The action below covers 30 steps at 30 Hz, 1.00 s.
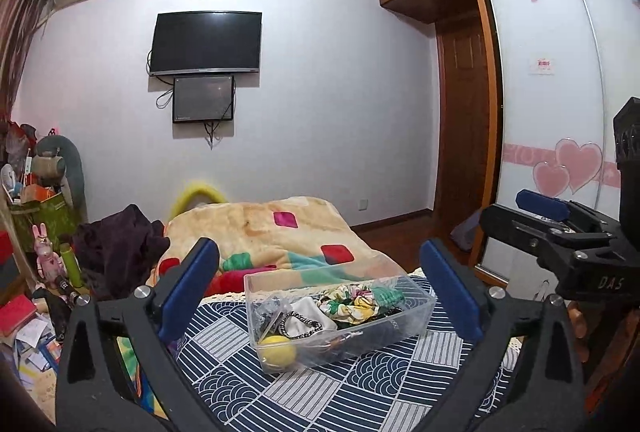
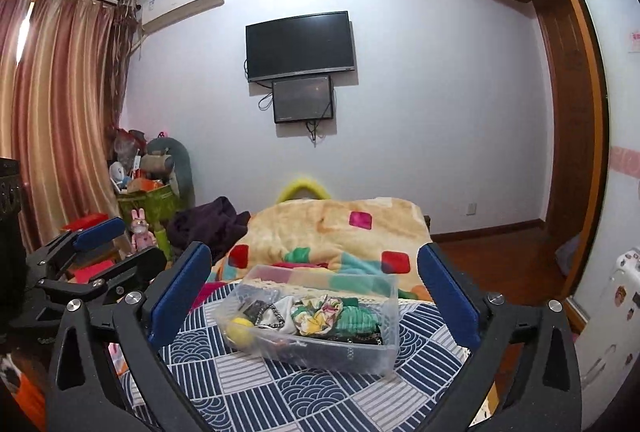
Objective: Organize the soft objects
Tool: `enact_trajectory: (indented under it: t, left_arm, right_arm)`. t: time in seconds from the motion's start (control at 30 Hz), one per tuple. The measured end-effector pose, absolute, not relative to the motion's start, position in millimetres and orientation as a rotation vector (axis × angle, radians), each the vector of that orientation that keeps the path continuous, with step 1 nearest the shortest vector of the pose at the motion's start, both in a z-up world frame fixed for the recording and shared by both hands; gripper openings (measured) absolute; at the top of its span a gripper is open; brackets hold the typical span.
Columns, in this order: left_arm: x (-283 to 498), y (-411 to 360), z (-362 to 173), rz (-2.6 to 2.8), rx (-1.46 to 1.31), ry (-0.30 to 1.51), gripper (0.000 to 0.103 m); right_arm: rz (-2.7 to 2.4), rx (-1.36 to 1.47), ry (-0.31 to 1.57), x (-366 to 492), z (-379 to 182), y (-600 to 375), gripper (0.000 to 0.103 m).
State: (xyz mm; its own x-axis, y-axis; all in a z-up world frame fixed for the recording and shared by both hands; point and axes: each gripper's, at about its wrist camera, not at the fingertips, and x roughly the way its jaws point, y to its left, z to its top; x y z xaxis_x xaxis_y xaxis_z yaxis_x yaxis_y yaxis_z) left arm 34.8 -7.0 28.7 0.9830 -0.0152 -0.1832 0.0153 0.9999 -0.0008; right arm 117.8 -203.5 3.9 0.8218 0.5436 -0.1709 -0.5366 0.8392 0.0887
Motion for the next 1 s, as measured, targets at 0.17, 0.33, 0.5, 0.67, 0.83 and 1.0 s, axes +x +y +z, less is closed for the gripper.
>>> enact_trajectory:
  t: [0.17,0.33,0.5,0.67,0.83,1.0]
  left_arm:
    - [33.8,-7.1,28.7,-0.021,-0.002,0.184,0.102]
    - [33.8,-6.9,29.5,-0.029,-0.008,0.189,0.102]
    - [36.0,-5.3,29.0,-0.033,-0.016,0.197,0.102]
    - [36.2,-3.3,29.4,-0.037,-0.022,0.2,0.102]
    - [36.9,-2.8,29.1,-0.037,-0.024,0.2,0.102]
    - [37.5,-2.0,28.1,-0.038,-0.026,0.204,0.102]
  right_arm:
    - [0.571,0.039,0.196,116.1,2.9,-204.6,0.103]
    - [0.567,0.034,0.193,113.5,1.7,-205.2,0.103]
    - [0.565,0.03,0.19,111.4,2.9,-205.1,0.103]
    - [0.563,0.027,0.185,110.6,4.1,-205.5,0.103]
    - [0.563,0.029,0.184,110.5,4.6,-206.1,0.103]
    - [0.564,0.028,0.185,111.0,3.5,-205.7,0.103]
